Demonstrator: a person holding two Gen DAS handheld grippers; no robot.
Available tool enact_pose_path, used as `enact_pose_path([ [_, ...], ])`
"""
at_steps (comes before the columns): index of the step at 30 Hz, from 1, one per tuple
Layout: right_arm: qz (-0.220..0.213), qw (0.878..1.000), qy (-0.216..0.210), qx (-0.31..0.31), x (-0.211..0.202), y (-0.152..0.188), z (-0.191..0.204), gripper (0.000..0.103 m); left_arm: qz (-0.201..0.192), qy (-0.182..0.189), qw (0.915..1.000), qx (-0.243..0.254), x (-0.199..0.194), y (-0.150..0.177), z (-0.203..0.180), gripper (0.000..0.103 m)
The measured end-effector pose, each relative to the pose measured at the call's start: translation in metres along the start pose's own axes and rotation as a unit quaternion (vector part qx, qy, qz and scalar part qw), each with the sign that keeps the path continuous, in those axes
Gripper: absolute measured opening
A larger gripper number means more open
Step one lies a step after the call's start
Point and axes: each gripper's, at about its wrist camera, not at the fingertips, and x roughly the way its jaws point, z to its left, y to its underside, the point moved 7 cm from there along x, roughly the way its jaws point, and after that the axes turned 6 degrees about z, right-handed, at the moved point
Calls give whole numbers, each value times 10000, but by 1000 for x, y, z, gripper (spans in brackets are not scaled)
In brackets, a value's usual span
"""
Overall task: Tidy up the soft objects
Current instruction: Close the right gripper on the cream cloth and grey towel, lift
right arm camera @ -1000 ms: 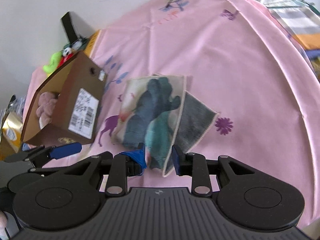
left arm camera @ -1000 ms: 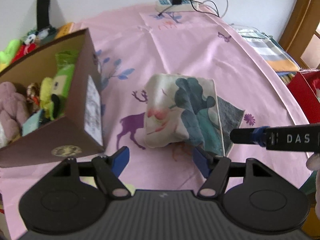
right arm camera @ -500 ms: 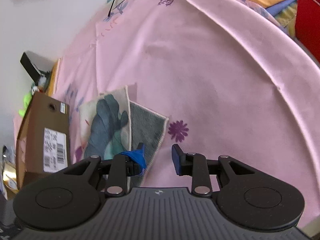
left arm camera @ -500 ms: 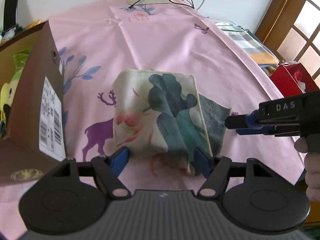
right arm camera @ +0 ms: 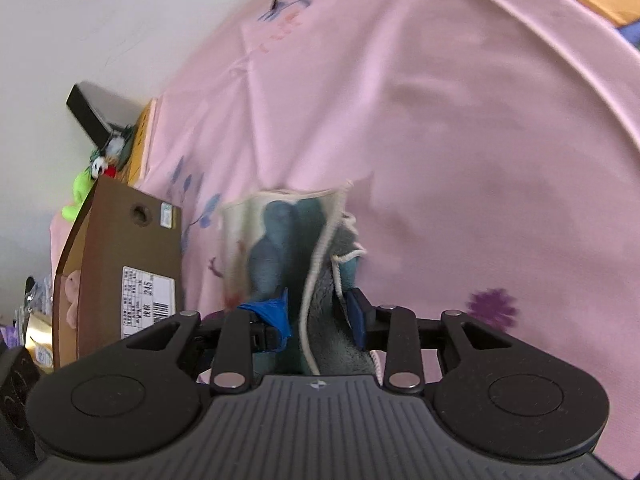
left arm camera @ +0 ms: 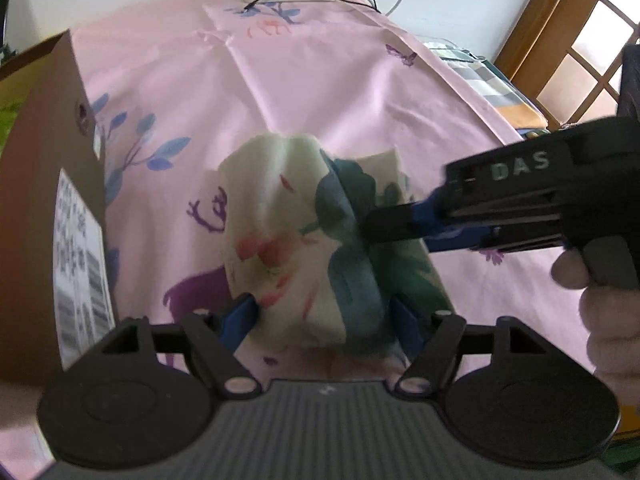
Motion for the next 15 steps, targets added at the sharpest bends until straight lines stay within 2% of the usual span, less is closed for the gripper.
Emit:
enact_pose_path([
  [4,201,9994,-249,-129,14,-2,18,16,-143,190,9997,63,-1,-4,-1,73],
  [9,371,9981,-398,-276,23,-3,27,17,-390,625,9973,54,-10,-7,-7,72],
  [12,459,9971,-523,-318,23,-2,28,16,-466,617,9969,174,-13,-8,-17,72],
  [15,540,9958,-720,-186,18,0,23,13,-510,759,9957,137,-19,-7,-22,72],
])
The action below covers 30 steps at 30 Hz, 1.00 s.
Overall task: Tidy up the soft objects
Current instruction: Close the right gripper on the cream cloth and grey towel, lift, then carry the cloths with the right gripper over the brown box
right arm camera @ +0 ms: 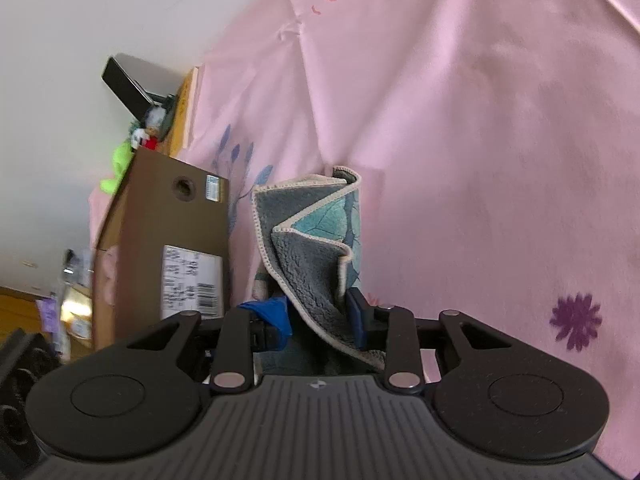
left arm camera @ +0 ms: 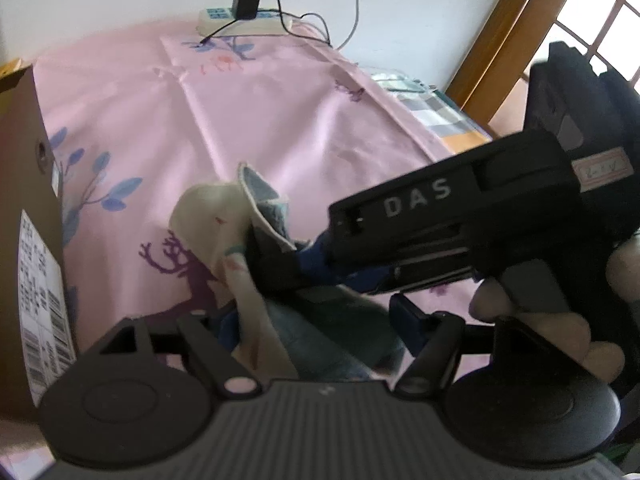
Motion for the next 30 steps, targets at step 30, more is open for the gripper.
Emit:
enact_pose_path([
  [30,162,9662,-1607,-2009,-17,43,177,13,-1819,-1185,9751,-451,-200,29,48,72],
])
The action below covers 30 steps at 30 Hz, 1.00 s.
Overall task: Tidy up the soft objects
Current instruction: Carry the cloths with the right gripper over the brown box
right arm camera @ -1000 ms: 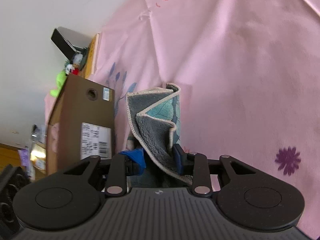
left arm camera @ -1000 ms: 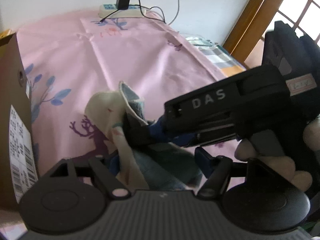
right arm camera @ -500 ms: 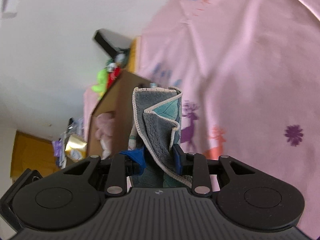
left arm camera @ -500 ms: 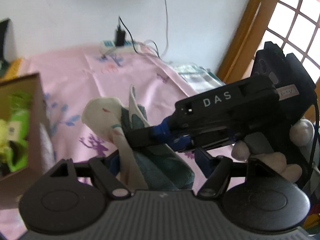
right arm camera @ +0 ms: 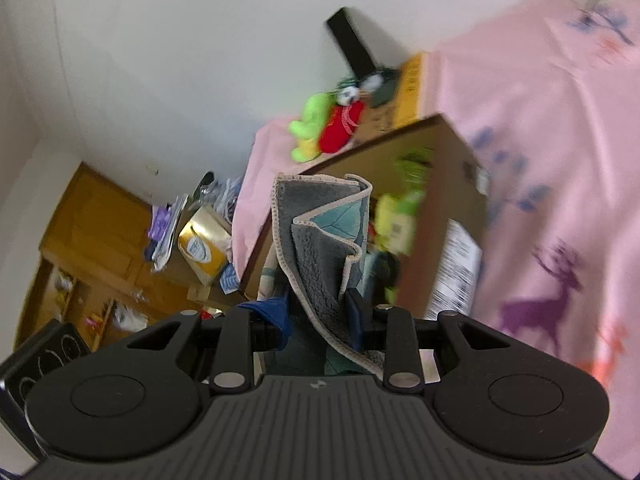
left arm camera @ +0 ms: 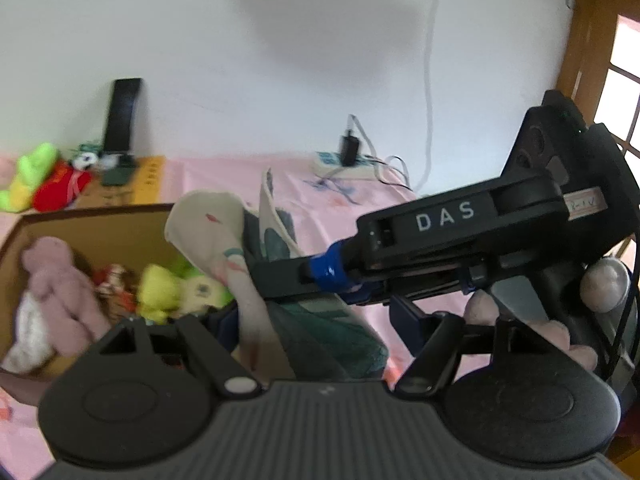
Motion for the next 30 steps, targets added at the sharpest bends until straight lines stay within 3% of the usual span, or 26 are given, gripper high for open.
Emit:
enact_pose_path([
  [7,90,9998,46,-197,71,-24,33,13,185,62,9996,-192,6,-13,84,72],
  [12,123,9990,404,-138,114,-31,32,13,640,374,9963,-437,34,-4,132,72],
  [20,259,9871,1580,24,148,-22,7,13,1481,1012,9825,-507,72,17,154,70],
  [22,318,9799,1968,57,150,-20,-2,13,1554,1114,9804,-476,74,20,154,76],
  [24,412,9780,2047,45,154,-18,-6,14,1594,1203,9789,-422,72,23,154,85],
  [30,568,9758,2101,197,160,-12,-7,15,1512,1242,9802,-302,55,24,167,88],
])
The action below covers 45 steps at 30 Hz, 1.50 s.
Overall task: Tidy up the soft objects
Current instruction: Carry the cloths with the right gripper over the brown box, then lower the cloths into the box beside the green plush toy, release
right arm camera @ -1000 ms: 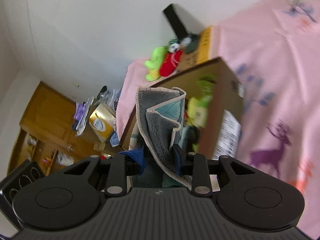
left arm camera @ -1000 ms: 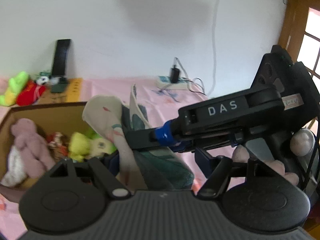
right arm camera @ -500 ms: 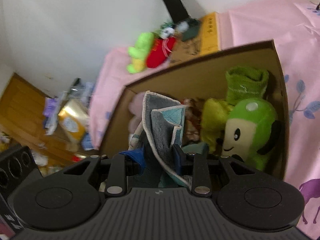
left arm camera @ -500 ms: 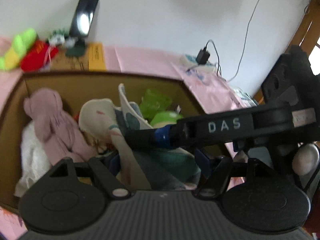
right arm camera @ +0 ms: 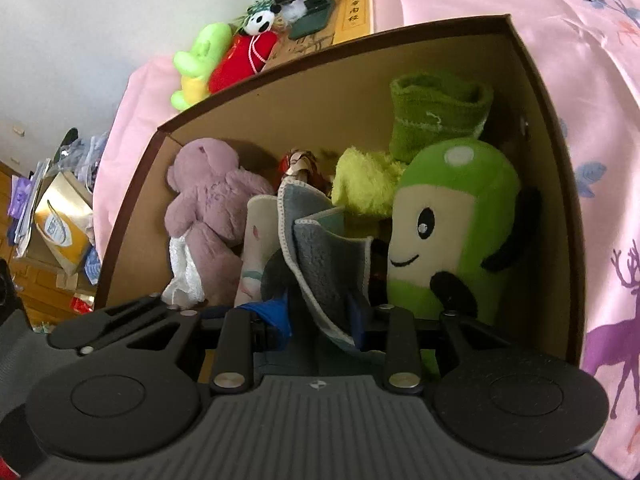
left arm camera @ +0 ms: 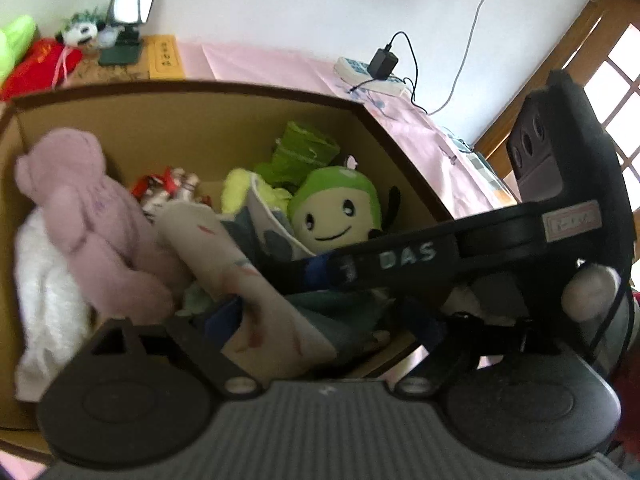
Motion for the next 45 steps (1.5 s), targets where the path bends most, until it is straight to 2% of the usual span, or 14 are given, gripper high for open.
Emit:
enact_pose_path([
  [6,-200,9996,19,189,-17,-1,1,14,-197,-182,9993,272,-23,2,5,92],
  [9,-331,9992,159,152,-28,0,2,14,-317,-242,9987,318,-31,2,5,92],
  [12,-469,9983,329,80,-39,2,3,14,-507,-461,9970,366,-42,-2,3,92],
  [19,-907,9906,1003,-202,-68,8,2,14,-840,-1443,9850,431,-68,-17,10,91],
  [22,-1084,9876,1131,-142,-81,11,-3,14,-915,-1935,9763,318,-80,-19,17,91],
  [24,-1173,9859,1182,-157,-89,14,-7,14,-937,-2139,9722,173,-85,-18,22,91],
  [28,-1152,9869,1109,-205,-96,20,-12,14,-988,-2450,9642,-218,-100,-9,27,91],
  [31,-1013,9911,853,-125,-92,24,-16,14,-1061,-2669,9571,-377,-112,-2,20,91],
  [35,-845,9943,645,-95,-84,21,-19,9,-1178,-2845,9496,-587,-124,8,5,91],
  [41,-571,9915,1031,-543,-76,16,-17,4,-1161,-2998,9429,-868,-123,23,-16,91],
  [45,-605,9861,1333,-792,-78,10,-28,4,-1137,-3022,9411,-1003,-116,29,-29,91],
])
